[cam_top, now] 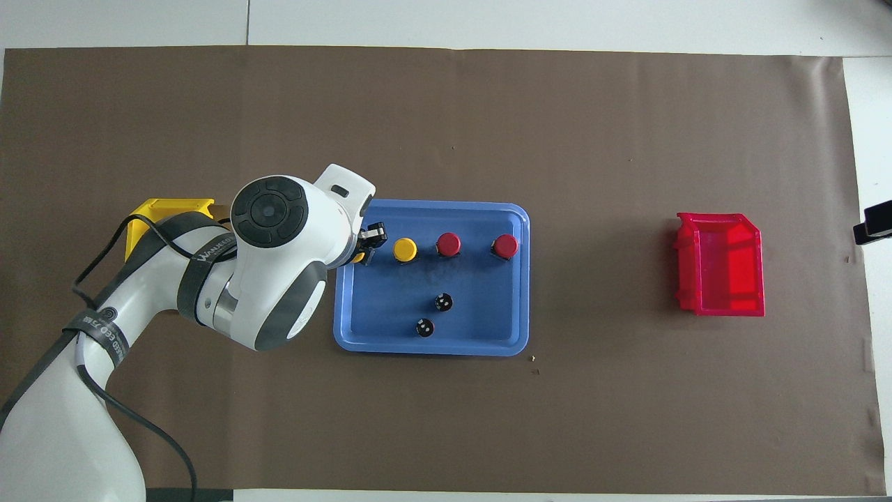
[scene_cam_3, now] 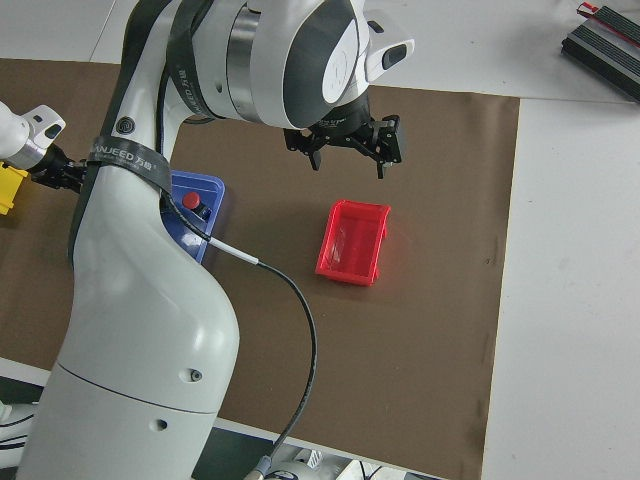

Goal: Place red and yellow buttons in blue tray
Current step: 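Carry the second yellow button into the tray with the left gripper and release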

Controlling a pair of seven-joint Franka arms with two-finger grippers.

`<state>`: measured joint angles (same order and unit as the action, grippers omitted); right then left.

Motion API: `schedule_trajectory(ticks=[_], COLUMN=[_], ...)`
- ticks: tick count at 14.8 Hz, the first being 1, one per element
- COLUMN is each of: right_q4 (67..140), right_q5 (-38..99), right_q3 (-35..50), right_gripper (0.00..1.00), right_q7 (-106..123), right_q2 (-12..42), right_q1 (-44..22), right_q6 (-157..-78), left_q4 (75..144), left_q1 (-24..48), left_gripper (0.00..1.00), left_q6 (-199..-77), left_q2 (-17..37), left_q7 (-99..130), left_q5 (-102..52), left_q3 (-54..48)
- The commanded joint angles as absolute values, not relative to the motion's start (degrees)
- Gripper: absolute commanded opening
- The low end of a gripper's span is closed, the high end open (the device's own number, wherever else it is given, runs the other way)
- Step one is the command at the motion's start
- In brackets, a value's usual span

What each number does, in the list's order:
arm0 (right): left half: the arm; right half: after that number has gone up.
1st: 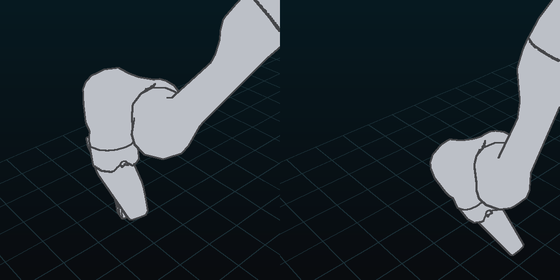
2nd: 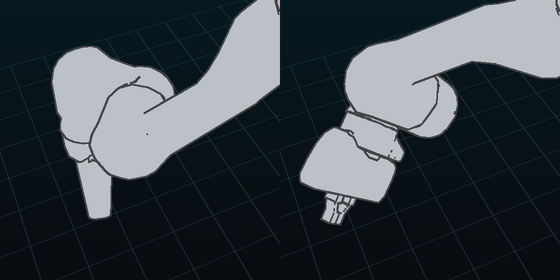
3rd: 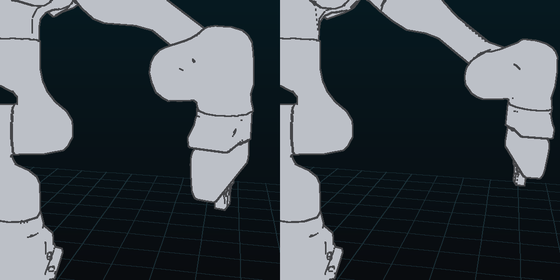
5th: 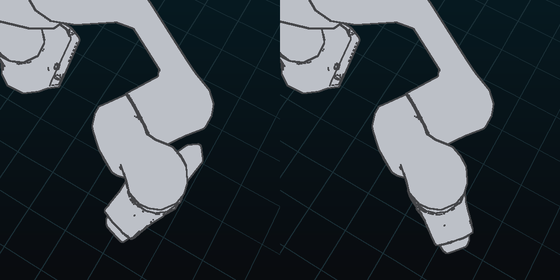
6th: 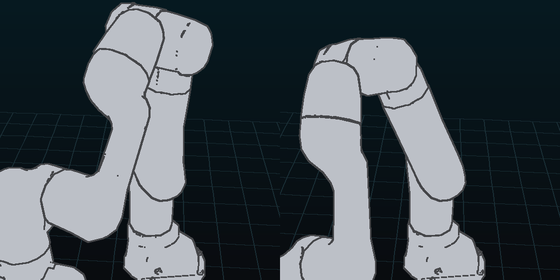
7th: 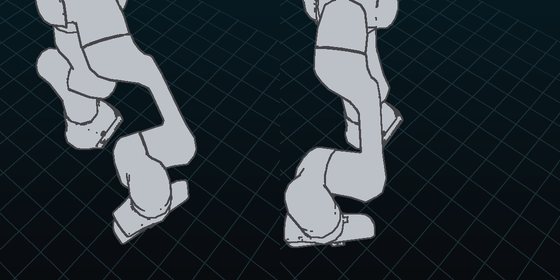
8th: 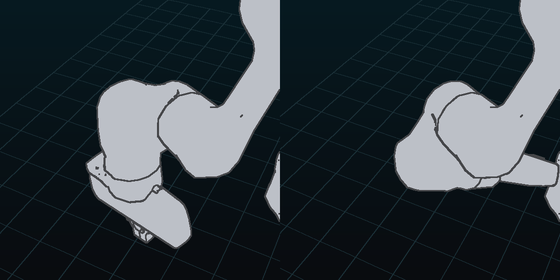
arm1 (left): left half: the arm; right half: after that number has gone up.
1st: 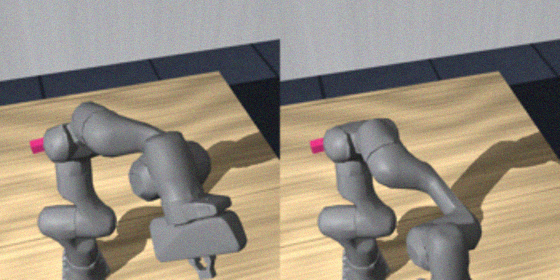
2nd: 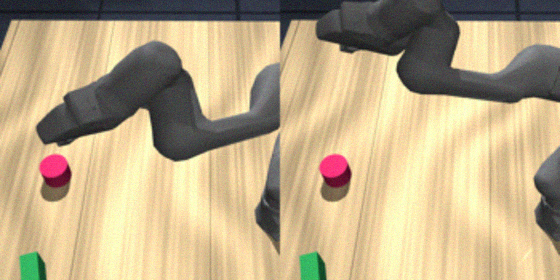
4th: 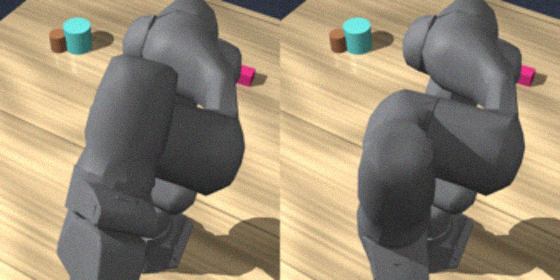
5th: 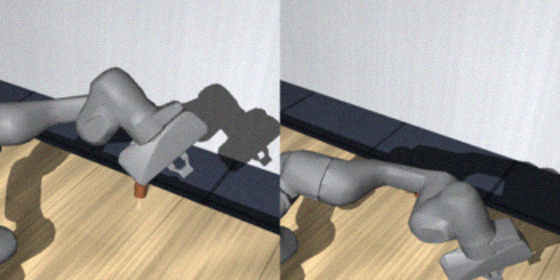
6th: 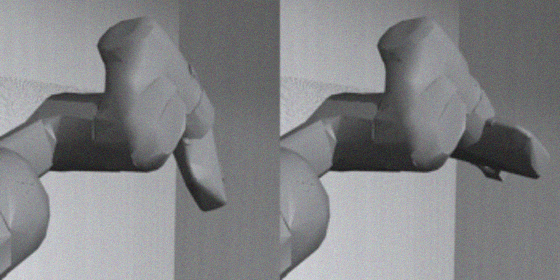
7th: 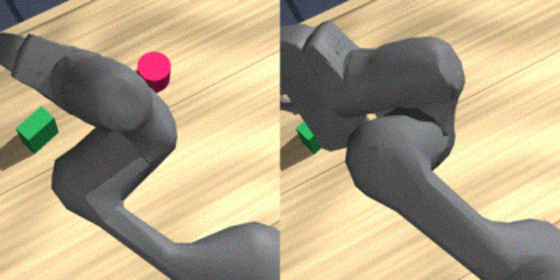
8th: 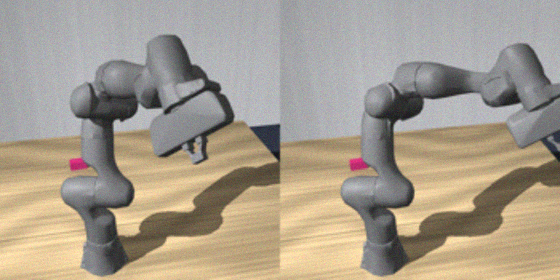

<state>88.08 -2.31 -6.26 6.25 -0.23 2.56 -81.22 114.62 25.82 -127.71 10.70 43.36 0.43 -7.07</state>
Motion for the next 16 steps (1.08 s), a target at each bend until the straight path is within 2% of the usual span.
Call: schedule_trajectory(ticks=[1,3,5,8,12,16], right_q4=[88.95,88.95,88.95,88.95,88.95,88.95], right_q5=[-2.99,-2.99,-2.99,-2.99,-2.99,-2.90], right_q3=[-6.24,-6.24,-6.24,-6.24,-6.24,-6.24], right_gripper=[1.00,1.00,1.00,1.00,1.00,1.00], right_q7=[7.73,7.73,7.82,7.73,7.82,7.91], right_q2=[-0.79,-0.79,-0.79,-0.79,-0.79,-0.79], right_q1=[2.46,2.55,2.72,2.46,2.46,2.55], right_q6=[-82.00,-81.91,-82.09,-81.83,-81.91,-82.00], left_q4=[115.75,115.40,114.61,110.59,96.45,94.57], left_q1=[26.72,26.63,26.54,24.53,16.38,7.14], left_gripper=[0.61,0.77,0.99,1.00,1.00,1.00], left_q6=[-129.37,-128.85,-128.41,-122.38,-99.01,-96.25], left_q2=[9.93,9.93,9.93,9.14,9.14,4.93], left_q7=[43.94,43.95,43.68,41.15,16.59,7.65], left_q5=[-0.26,-0.26,0.09,0.26,0.18,0.44], left_q3=[-6.15,-6.06,-5.98,-5.45,-5.45,-5.36])
